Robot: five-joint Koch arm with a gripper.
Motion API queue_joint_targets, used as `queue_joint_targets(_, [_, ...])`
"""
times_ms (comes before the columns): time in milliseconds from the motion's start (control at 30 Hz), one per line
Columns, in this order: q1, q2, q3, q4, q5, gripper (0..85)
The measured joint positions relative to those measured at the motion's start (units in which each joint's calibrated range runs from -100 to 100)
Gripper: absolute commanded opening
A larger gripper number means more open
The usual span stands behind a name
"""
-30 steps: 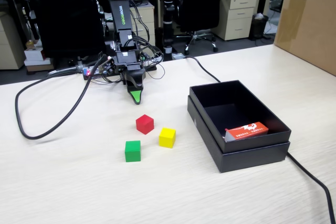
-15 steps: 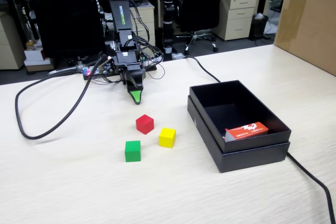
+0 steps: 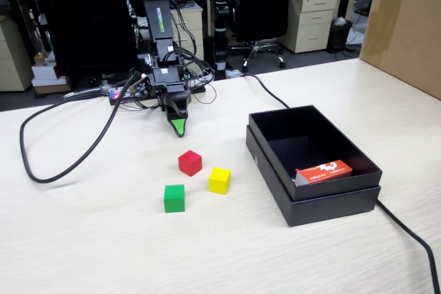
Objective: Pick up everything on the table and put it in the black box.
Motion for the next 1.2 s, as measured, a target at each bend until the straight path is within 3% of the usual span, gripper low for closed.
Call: queue_joint_targets(1200, [-1.07, 2.46, 3.93, -2.4, -0.1, 49.6])
